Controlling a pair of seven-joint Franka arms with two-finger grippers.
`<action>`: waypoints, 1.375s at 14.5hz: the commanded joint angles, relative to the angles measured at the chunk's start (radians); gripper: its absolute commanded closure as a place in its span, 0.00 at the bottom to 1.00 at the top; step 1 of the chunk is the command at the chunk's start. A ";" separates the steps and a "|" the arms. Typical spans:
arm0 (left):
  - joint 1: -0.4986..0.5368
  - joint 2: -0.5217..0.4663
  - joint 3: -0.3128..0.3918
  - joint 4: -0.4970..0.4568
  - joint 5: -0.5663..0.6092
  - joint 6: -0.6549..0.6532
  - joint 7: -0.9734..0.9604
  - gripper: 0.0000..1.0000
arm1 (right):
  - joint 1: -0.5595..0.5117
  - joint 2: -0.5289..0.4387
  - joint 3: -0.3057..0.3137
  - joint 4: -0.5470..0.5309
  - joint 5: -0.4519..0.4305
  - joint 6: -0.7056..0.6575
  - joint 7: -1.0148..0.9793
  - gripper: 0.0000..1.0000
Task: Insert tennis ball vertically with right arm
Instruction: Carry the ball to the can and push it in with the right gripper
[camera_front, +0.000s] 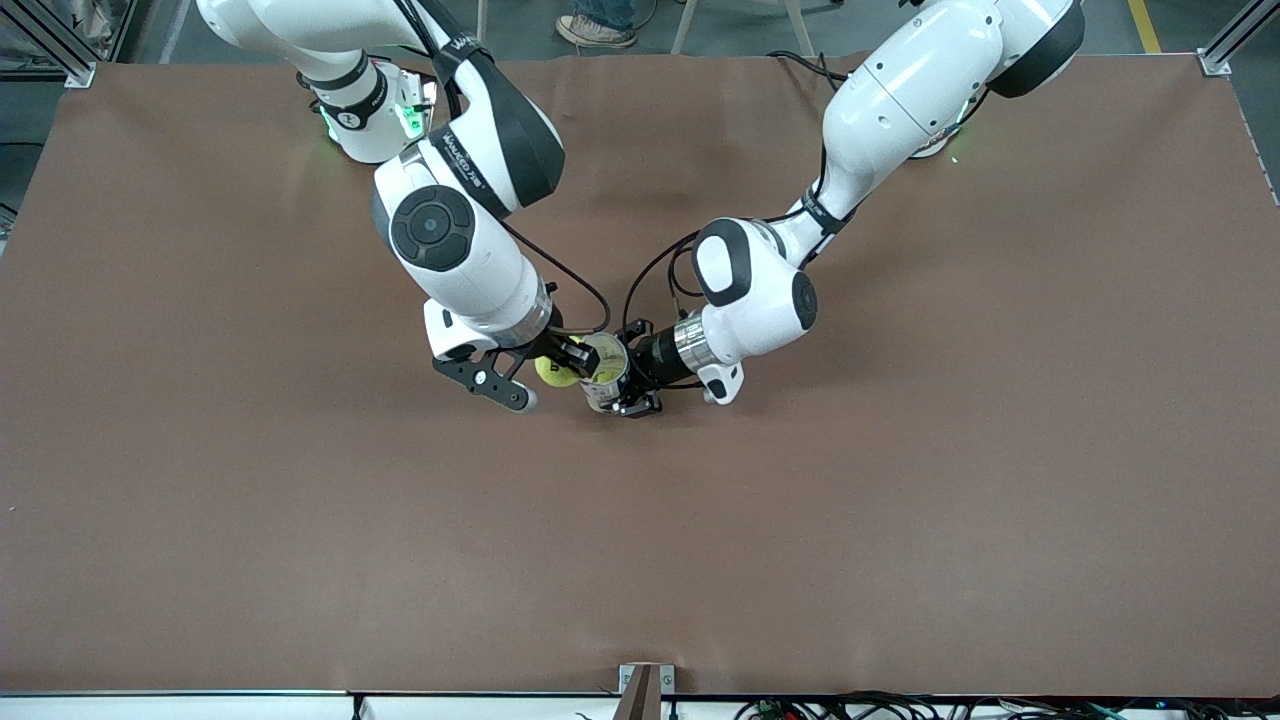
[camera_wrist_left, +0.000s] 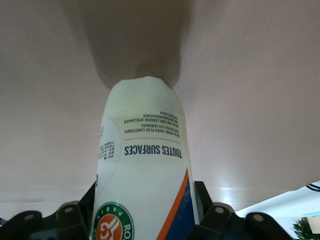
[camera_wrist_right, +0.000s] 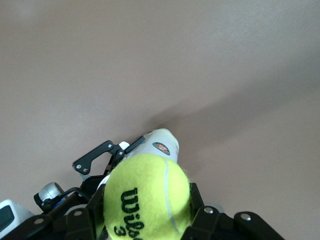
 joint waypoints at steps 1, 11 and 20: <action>-0.022 0.011 -0.001 0.014 -0.025 0.047 0.027 0.24 | 0.030 0.029 -0.009 0.035 0.012 0.002 0.024 0.62; -0.030 0.020 0.001 0.015 -0.017 0.060 0.027 0.24 | 0.063 0.039 -0.009 0.026 0.010 -0.004 0.027 0.57; -0.027 0.019 0.002 0.015 -0.017 0.060 0.032 0.24 | 0.070 0.035 -0.009 0.026 0.009 -0.007 0.021 0.00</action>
